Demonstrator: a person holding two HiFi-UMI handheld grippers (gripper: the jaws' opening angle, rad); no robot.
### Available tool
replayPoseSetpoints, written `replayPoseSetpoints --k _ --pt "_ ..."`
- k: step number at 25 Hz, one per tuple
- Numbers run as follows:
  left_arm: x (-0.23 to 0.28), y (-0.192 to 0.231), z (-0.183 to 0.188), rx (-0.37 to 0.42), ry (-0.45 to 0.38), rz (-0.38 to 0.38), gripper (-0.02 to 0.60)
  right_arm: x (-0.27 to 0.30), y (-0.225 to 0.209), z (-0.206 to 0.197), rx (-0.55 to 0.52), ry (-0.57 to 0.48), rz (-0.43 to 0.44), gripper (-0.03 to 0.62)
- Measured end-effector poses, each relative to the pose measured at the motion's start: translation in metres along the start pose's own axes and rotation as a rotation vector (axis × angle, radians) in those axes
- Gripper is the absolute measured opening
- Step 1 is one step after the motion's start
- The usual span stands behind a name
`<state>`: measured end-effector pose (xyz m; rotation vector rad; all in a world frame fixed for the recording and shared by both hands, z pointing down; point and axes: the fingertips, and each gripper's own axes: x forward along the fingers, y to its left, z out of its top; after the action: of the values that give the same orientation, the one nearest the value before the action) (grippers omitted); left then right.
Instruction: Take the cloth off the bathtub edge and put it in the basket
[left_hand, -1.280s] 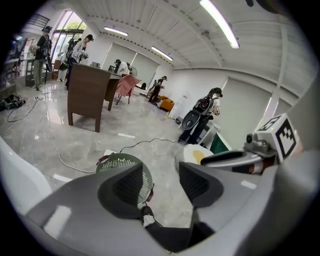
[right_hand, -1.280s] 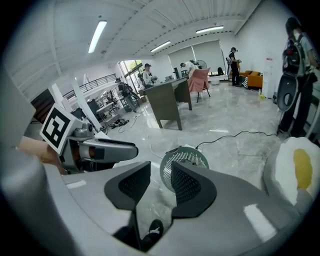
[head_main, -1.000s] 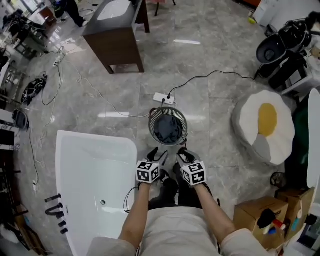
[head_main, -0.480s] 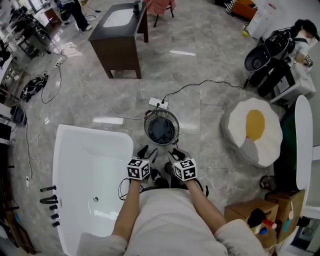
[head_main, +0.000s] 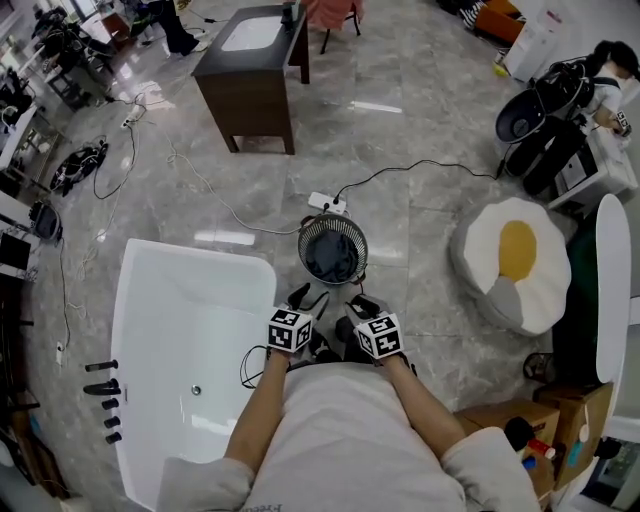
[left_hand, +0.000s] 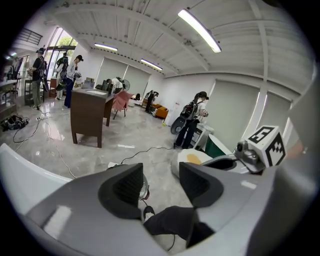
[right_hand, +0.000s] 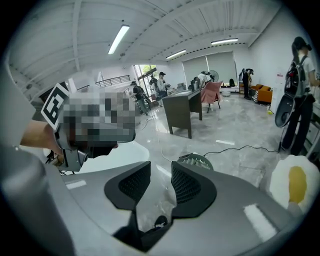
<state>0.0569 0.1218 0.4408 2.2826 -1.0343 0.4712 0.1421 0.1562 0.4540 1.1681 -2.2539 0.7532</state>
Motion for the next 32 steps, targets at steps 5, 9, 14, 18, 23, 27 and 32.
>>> replayPoseSetpoints --k 5,9,14,18,23,27,32 --pt "-0.001 0.003 0.008 -0.011 -0.023 0.012 0.252 -0.002 -0.008 0.012 0.0 -0.024 -0.022 0.106" --pt "-0.001 0.006 0.01 -0.01 -0.028 0.032 0.252 -0.004 -0.012 0.016 0.011 -0.043 -0.038 0.106" --pt "-0.005 0.008 0.011 -0.04 -0.049 0.044 0.161 -0.009 -0.018 0.018 0.027 -0.073 -0.067 0.088" --pt "-0.009 0.008 0.008 -0.046 -0.054 0.053 0.114 -0.015 -0.025 0.014 0.056 -0.083 -0.102 0.037" --pt "-0.008 0.006 0.003 -0.051 -0.031 0.047 0.058 -0.022 -0.033 0.012 0.091 -0.102 -0.119 0.001" --pt "-0.008 0.006 -0.001 -0.041 -0.016 0.039 0.058 -0.021 -0.034 0.01 0.107 -0.103 -0.124 0.001" --pt "-0.008 0.007 0.0 -0.042 -0.015 0.044 0.058 -0.021 -0.033 0.011 0.116 -0.101 -0.114 0.0"
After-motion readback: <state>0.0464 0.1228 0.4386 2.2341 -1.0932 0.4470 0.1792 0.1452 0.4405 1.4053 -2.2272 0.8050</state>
